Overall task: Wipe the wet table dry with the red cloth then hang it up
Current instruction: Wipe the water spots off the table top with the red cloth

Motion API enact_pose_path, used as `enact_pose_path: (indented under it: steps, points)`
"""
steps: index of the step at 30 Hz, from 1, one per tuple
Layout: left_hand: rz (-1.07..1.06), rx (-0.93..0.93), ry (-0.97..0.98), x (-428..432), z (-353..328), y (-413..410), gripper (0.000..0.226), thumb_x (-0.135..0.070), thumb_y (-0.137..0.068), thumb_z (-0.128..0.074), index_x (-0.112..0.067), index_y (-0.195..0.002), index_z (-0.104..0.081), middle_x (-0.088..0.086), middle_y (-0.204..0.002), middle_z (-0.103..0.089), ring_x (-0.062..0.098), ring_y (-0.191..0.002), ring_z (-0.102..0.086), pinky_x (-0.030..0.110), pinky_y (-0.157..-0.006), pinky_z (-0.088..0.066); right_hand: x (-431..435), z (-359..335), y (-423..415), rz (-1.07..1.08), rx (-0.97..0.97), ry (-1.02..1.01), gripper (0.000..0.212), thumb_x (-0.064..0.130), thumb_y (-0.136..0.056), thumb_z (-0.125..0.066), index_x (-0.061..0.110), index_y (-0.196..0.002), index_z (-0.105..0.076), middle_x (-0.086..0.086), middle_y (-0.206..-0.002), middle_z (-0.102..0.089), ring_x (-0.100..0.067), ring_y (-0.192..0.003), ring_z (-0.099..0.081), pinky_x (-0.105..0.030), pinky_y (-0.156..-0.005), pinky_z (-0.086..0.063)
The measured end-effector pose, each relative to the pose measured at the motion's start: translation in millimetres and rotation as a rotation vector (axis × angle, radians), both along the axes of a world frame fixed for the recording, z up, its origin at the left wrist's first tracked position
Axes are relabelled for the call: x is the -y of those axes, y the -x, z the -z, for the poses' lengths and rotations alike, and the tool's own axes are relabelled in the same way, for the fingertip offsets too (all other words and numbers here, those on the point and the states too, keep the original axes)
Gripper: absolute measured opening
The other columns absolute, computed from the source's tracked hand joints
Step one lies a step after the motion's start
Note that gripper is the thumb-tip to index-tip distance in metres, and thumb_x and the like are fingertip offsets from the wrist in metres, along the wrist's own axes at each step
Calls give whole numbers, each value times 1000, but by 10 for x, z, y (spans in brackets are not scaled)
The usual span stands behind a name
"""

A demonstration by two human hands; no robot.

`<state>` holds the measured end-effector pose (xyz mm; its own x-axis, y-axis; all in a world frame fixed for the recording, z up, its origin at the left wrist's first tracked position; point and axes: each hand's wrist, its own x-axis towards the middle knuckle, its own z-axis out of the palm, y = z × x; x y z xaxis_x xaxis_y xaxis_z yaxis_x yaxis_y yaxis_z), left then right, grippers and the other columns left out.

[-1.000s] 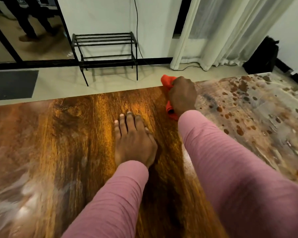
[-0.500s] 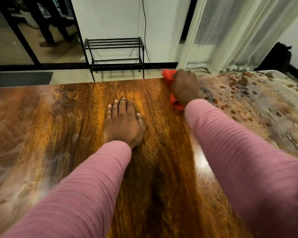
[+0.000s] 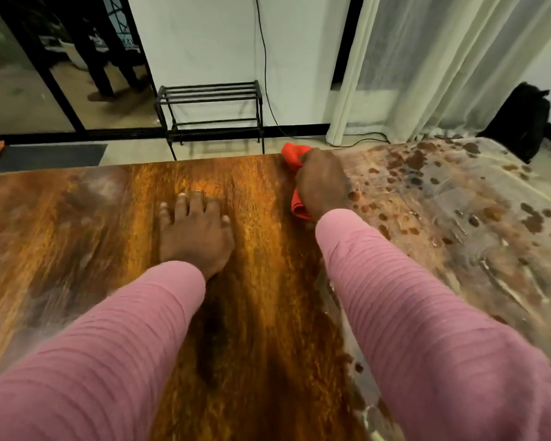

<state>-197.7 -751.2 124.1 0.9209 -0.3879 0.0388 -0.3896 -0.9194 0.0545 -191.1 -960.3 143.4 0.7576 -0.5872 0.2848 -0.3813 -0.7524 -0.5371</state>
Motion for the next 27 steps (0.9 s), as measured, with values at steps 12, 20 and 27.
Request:
enact_pose_path:
  steps: [12,20,27]
  points:
    - [-19,-30,173,381,239,254,56,-40,-98,-22,-21,-150,-25,6,-160,-19,28,-148,-11,52,-118,-6,-20,-15,-242,-330,-221,209,24,19,-90,-55,20,-112,-67,-2,-103,-66,-21,-90,-63,-32,-78,-49]
    - [-32,-34,171,421,236,241,57,-40,-98,-21,-22,-152,-21,5,-161,-14,28,-149,-6,53,-119,-3,161,-38,-257,-31,-173,216,25,11,-88,-54,10,-110,-66,-14,-108,-66,-31,-103,-61,-36,-83,-49]
    - [-22,-24,160,381,235,244,57,-43,-98,-20,-22,-151,-21,5,-161,-15,27,-149,-6,53,-119,-4,211,-12,65,-215,-211,93,30,15,-87,-58,20,-115,-67,-3,-100,-66,-24,-87,-63,-30,-75,-48]
